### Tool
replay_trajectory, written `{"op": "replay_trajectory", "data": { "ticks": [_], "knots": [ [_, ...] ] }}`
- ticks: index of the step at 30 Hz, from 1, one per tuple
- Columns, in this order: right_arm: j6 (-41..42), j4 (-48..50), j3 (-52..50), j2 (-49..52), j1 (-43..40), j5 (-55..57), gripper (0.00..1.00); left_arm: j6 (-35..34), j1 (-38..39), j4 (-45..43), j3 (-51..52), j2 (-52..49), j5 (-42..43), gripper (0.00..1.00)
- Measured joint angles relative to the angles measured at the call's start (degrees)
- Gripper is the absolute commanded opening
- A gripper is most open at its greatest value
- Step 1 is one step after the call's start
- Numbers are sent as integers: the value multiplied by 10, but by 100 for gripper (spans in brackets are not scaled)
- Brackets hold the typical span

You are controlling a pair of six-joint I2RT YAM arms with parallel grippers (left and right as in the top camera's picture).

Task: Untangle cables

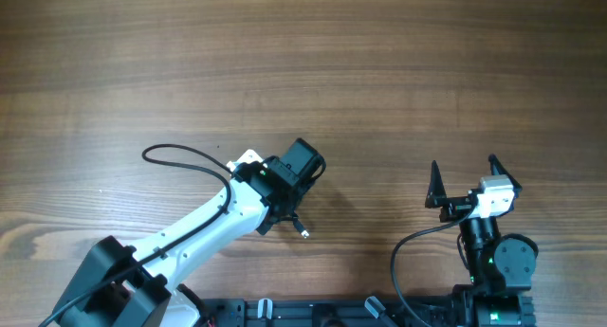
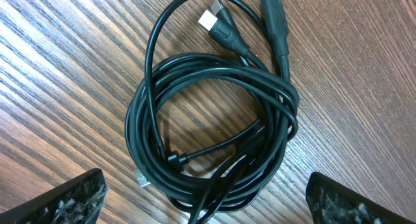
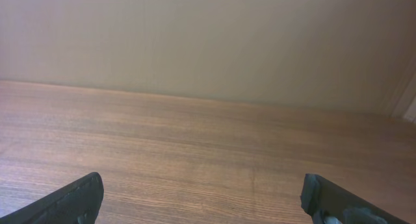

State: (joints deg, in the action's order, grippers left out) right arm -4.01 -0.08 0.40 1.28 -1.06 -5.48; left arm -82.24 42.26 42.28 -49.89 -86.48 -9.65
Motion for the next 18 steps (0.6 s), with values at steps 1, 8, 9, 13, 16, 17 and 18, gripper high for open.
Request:
{"op": "replay_trajectory", "data": {
  "ticks": [1,8,9,13,16,17,18],
  "knots": [
    [0,0,0,0,0,0,100,0,0,1,0,0,-2,97],
    [0,0,0,0,0,0,100,-2,0,19,0,-11,-56,87],
    [0,0,0,0,0,0,100,-2,0,19,0,-16,-60,86],
    [0,0,0,0,0,0,100,-2,0,8,0,-52,-72,64],
    [0,0,0,0,0,0,100,-4,0,-14,0,-82,-76,47],
    [0,0,0,0,0,0,100,-5,0,-14,0,-92,-77,43],
    [0,0,0,0,0,0,100,-5,0,-14,0,-99,-77,40]
  ]
}}
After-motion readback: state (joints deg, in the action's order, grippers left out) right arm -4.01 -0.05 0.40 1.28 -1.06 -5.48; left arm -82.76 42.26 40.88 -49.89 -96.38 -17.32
